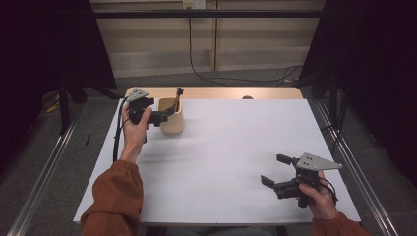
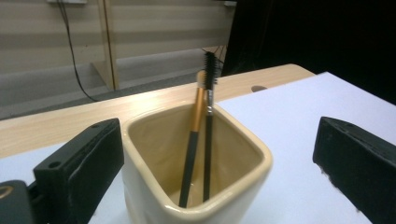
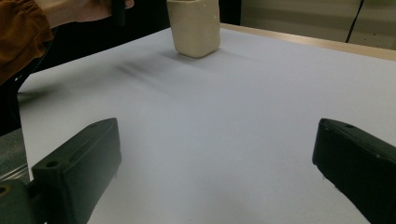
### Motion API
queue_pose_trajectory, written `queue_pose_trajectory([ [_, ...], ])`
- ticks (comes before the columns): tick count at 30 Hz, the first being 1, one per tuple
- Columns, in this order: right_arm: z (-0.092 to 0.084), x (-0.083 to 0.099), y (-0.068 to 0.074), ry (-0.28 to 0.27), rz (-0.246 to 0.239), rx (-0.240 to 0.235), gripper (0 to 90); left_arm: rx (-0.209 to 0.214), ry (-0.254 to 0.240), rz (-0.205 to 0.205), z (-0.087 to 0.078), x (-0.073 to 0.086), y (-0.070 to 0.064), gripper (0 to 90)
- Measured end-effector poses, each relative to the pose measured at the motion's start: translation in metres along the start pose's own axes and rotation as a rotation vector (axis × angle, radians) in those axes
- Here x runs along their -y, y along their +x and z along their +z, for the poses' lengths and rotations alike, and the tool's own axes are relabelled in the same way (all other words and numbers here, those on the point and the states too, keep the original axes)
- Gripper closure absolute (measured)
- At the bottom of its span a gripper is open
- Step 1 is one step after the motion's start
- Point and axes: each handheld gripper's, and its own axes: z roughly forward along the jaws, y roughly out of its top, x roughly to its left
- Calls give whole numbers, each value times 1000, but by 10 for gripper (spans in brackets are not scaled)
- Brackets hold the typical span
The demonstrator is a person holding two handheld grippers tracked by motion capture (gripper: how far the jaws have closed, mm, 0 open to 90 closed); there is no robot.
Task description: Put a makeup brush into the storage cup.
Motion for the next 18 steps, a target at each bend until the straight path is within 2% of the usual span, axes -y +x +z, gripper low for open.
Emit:
queue_pose_trajectory([
  [4,0,0,1,4,-1,-2,4,4,-3,6,-8,0,-6,19],
  [9,0,0,2,6,-6,3,5,4,-9,14,-18,-1,-7,19],
  [12,0,0,1,5,-7,5,5,15,-15,5,-24,3,-8,19],
  [16,0,0,1,5,-5,6,5,5,-22,22,-33,6,-14,19],
  [18,0,0,1,10,-4,4,3,13,-19,23,-37,7,-16,19],
])
